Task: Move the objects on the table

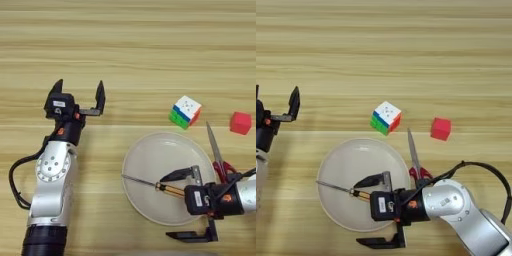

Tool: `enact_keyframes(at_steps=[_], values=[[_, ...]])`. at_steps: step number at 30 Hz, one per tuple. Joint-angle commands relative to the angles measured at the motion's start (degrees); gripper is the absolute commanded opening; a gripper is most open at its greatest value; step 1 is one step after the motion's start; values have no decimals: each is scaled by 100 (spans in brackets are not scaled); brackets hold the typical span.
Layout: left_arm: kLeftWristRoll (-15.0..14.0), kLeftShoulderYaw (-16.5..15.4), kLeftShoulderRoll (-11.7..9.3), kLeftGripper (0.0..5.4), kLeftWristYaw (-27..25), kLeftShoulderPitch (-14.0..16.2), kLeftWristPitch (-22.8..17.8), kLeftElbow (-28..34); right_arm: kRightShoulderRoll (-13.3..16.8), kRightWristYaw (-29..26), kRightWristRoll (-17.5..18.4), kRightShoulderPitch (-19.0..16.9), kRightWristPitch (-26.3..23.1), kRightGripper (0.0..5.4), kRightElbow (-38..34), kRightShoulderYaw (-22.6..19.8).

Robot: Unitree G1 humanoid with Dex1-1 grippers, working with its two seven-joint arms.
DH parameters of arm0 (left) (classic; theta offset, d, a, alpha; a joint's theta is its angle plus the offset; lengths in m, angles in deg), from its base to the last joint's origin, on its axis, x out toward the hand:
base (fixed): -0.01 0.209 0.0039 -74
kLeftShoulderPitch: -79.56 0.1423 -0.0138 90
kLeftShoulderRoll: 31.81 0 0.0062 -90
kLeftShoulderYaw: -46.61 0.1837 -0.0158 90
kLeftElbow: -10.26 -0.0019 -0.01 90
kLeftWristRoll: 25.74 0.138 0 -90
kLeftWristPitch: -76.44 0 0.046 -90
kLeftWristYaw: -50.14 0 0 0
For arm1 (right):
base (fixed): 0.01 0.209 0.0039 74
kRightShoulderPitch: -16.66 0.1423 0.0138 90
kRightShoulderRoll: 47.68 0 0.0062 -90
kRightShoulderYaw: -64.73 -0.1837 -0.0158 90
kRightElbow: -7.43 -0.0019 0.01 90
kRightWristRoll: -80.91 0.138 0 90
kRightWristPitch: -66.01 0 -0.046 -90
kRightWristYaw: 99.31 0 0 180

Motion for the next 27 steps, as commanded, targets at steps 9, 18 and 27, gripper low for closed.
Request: enact_keyframes(at_steps=[9,18,27], values=[[-19,25,47,540,1,-83,24,-63,-297,505,-283,303,-270,537,388,-119],[-20,26,61,540,2,-97,35,-80,-333,574,-308,346,-294,537,435,-101],[-8,19,63,540,-2,-79,43,-64,-382,521,-109,314,-292,537,317,-152]])
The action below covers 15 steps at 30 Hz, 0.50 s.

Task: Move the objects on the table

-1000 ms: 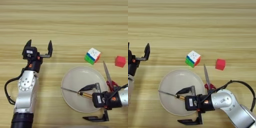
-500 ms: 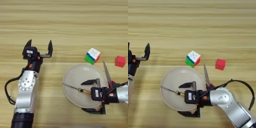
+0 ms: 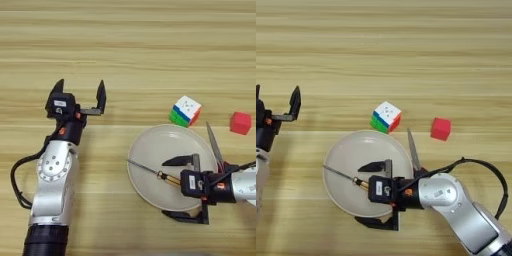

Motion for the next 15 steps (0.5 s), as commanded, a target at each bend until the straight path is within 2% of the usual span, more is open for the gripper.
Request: enact_keyframes(at_steps=[1,15], values=[[-1,16,12,540,-6,-48,43,-36,-46,-34,192,49,-72,537,-134,-120],[14,13,0,540,-11,-45,61,-62,-198,-107,1040,195,-386,537,-628,-551]])
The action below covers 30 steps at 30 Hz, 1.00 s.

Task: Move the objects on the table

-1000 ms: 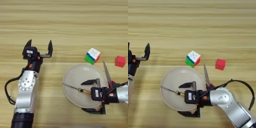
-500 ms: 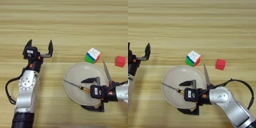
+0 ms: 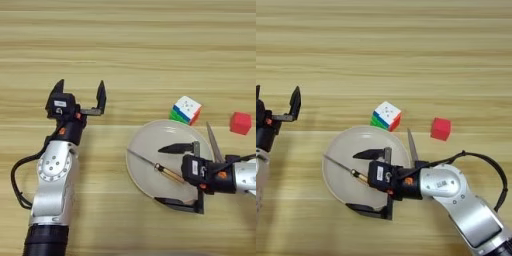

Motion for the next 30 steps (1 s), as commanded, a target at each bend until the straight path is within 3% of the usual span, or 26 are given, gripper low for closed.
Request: enact_keyframes(at_steps=[1,6,14,22,27,30], values=[[12,16,2,540,-8,-44,58,-38,33,-71,233,88,-111,537,-191,-133],[15,21,8,540,-4,-45,57,-29,78,-121,351,67,-133,537,-245,-162],[13,13,3,540,-6,-53,79,-51,-187,167,947,222,-469,537,-429,-611],[2,-2,-8,540,-15,-65,96,-78,-555,1028,1371,616,-951,537,-264,-1504],[-24,-29,-22,540,-22,-77,79,-72,-423,1454,1582,454,-1035,537,11,-2510],[-33,-38,-34,540,-35,-125,80,-123,-424,1651,1583,365,-1069,537,143,-2811]])
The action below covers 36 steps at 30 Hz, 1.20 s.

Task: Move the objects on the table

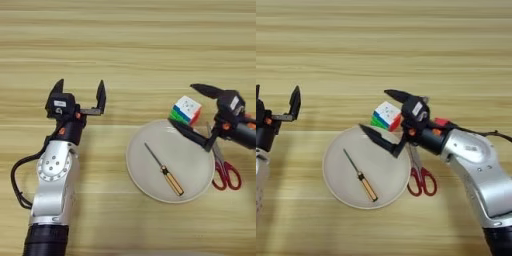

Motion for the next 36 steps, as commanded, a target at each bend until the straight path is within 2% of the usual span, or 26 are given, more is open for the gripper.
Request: enact_keyframes(at_steps=[1,10,16,19,23,30,36], values=[[-31,-21,-20,540,-32,-128,35,-114,53,248,-7,-169,-97,537,193,-390],[-66,-77,-53,540,-60,-205,65,-215,-80,777,-176,-363,-85,537,876,-710],[-67,-92,-49,540,-72,-229,87,-254,-449,1204,-371,-439,2,537,1579,-582],[-65,-98,-41,540,-72,-226,96,-252,-663,1372,-548,-443,196,537,1996,-497],[-67,-89,-31,540,-74,-205,107,-227,-940,1680,-683,-328,526,537,2470,-599],[-75,-93,-30,540,-81,-182,118,-205,-1097,2240,-1055,-116,1137,537,2914,-706],[-82,-94,-33,540,-92,-166,113,-183,-1159,2371,-1120,-52,1258,537,3115,-702]])
